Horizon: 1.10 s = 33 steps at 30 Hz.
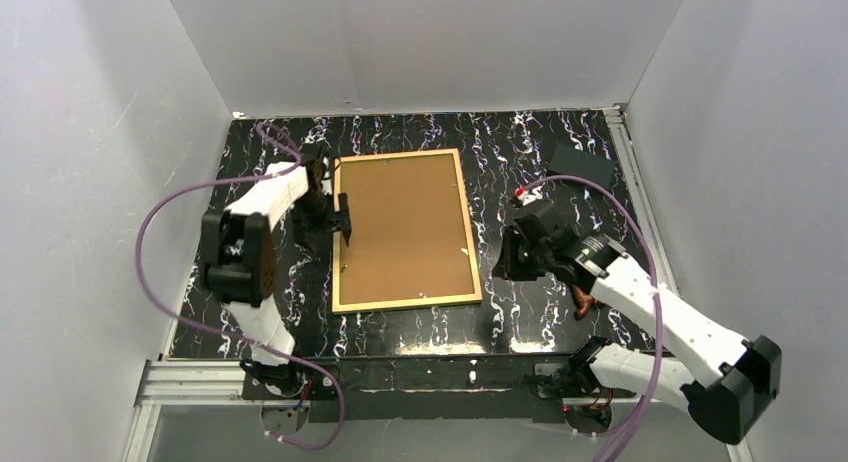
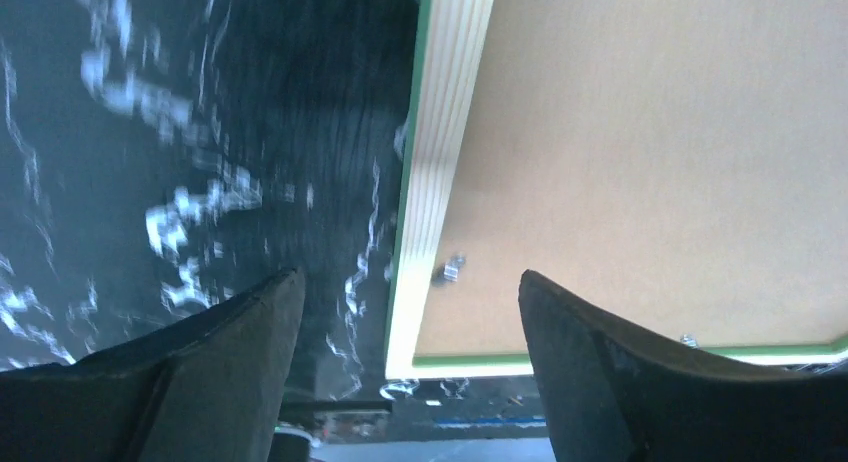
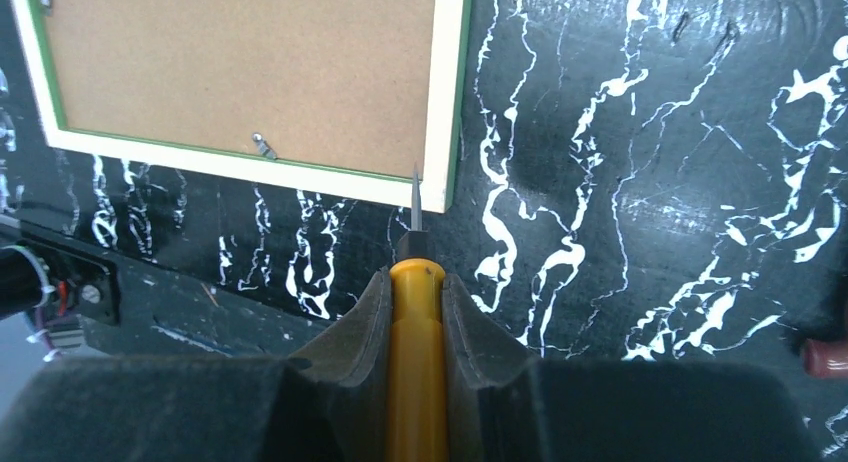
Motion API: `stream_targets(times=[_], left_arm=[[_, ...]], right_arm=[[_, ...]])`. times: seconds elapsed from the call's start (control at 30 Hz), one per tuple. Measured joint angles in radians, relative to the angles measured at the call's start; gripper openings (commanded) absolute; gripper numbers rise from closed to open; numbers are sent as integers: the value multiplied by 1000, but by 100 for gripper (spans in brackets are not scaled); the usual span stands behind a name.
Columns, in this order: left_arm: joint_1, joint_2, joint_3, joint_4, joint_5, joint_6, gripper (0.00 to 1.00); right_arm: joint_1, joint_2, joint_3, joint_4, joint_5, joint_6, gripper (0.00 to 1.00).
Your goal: Take the photo out of the frame
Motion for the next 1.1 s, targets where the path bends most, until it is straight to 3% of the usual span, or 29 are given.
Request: stream_targets(times=[0.13,0.27,0.43,0.6,0.67,0.93,1.1], left_arm=[[0,-318,-201,-28,10,-229,91],[-6,-615,-370,-43,64,-533,90],[-113,-735,-605,31,81,-930,98],[-303,-807,-754,115,-31,-1230,95],[-326,-812,-785,162,-57,-1304,94],[-389,-731,-857,384,-96,-1484,54],[-430,-755,-887,423,-127,-1521,38]], right_arm=[[0,-110,-73,11,-11,26,1],[4,-166,-96,18,-21,42,1],[5,-220,-108,26,-33,45,1],[6,-265,-125,28,-37,48,1],[6,-275,-138,28,-37,51,1],[11,-275,-154,28,-45,69,1],[11,-262,-154,30,-48,71,1]])
